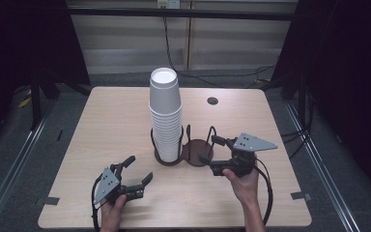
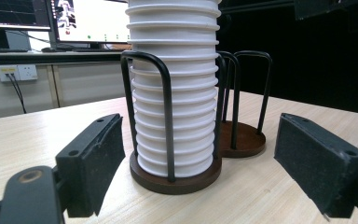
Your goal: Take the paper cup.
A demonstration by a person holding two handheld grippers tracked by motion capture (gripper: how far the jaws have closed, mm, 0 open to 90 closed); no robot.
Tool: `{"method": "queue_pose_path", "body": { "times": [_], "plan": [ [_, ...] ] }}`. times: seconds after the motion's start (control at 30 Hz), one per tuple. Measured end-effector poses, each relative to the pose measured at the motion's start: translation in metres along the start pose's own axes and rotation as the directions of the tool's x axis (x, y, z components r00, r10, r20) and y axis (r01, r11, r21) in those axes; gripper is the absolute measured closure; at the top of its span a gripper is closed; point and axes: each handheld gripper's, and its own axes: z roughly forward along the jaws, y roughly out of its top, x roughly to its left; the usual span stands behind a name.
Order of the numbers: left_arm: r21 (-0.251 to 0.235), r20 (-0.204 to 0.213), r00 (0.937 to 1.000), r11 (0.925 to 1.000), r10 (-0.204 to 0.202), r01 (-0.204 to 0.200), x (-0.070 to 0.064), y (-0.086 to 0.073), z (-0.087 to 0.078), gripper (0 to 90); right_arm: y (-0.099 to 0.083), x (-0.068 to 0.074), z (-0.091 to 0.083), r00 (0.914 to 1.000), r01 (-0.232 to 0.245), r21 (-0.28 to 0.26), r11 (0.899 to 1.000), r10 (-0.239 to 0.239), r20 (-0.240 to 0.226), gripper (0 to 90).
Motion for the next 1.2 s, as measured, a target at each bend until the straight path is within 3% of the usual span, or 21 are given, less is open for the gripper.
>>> {"method": "queue_pose_path", "body": {
  "times": [0.17,0.33,0.4,0.5,0.7,1.03,1.2],
  "plan": [
    [0.004,-0.012,0.9997,0.9998,0.022,-0.022,0.001,0.0,-0.001,15.7,0.008,-0.001,0.002,0.9999,0.004,0.001,1.0,-0.004,-0.014,19.9],
    [0.002,-0.015,0.9997,0.9999,0.017,-0.017,0.001,0.0,-0.001,15.7,0.016,-0.003,0.006,0.9998,0.01,0.005,1.0,-0.01,-0.02,16.7],
    [0.0,0.008,0.9999,1.0,-0.008,0.008,0.0,0.0,0.0,15.7,0.019,-0.003,0.008,0.9996,0.015,0.008,1.0,-0.014,-0.026,14.4],
    [0.0,-0.005,1.0,1.0,0.005,-0.005,0.0,0.0,0.0,15.7,0.024,-0.002,0.012,0.9994,0.023,0.016,1.0,-0.023,-0.025,13.7],
    [0.0,-0.004,1.0,1.0,0.005,-0.005,0.0,0.0,0.0,15.7,0.034,0.0,0.019,0.9988,0.045,0.042,0.998,-0.046,0.018,13.9],
    [0.0,-0.003,1.0,1.0,0.005,-0.005,0.0,0.0,0.0,15.7,0.045,-0.005,0.026,0.9991,0.021,0.06,0.998,-0.018,-0.038,15.5],
    [0.0,-0.003,1.0,1.0,0.005,-0.005,0.0,0.0,0.0,15.8,0.06,-0.005,0.029,0.9985,0.038,0.079,0.996,-0.035,-0.043,15.9]
  ]
}}
